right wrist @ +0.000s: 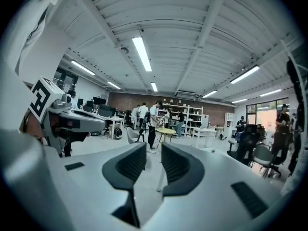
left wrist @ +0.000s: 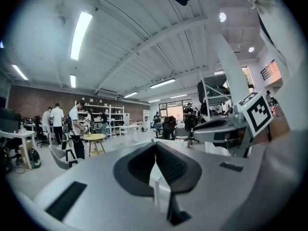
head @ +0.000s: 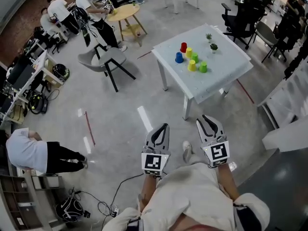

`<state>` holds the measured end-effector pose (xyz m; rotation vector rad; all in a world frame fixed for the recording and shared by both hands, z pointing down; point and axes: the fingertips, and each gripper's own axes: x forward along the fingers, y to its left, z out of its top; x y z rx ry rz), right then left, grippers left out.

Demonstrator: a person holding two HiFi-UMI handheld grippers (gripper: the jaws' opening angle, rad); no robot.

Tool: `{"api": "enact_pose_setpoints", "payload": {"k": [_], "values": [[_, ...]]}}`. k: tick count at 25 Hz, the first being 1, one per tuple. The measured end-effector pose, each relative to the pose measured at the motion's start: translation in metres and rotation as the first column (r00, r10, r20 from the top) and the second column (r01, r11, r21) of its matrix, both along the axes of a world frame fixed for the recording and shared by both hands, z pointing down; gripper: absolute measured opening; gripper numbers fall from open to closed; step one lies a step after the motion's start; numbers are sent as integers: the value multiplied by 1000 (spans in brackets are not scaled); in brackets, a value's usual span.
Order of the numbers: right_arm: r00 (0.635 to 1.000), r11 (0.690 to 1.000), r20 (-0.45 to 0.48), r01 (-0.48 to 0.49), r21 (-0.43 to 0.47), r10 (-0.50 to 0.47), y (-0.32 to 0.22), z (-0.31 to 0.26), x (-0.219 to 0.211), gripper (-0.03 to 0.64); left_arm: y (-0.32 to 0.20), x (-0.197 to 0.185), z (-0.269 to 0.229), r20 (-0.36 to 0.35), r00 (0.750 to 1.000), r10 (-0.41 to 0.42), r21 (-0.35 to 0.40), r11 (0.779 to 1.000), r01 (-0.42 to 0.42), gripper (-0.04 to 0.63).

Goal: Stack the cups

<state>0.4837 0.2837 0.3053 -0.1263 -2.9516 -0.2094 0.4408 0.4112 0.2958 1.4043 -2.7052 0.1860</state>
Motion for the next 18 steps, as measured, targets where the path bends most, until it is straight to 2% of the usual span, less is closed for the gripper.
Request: {"api": "enact_pose_setpoints", "payload": {"k": [12, 18], "values": [[996, 997, -44, 78, -10, -79, -66, 7, -114, 94, -66, -104, -1, -11, 998, -63, -27, 998, 62, 15], [991, 993, -65, 118, -22, -119, -90, 13, -152, 92, -96, -142, 1, -23, 996, -82, -30, 996, 82, 15]]}}
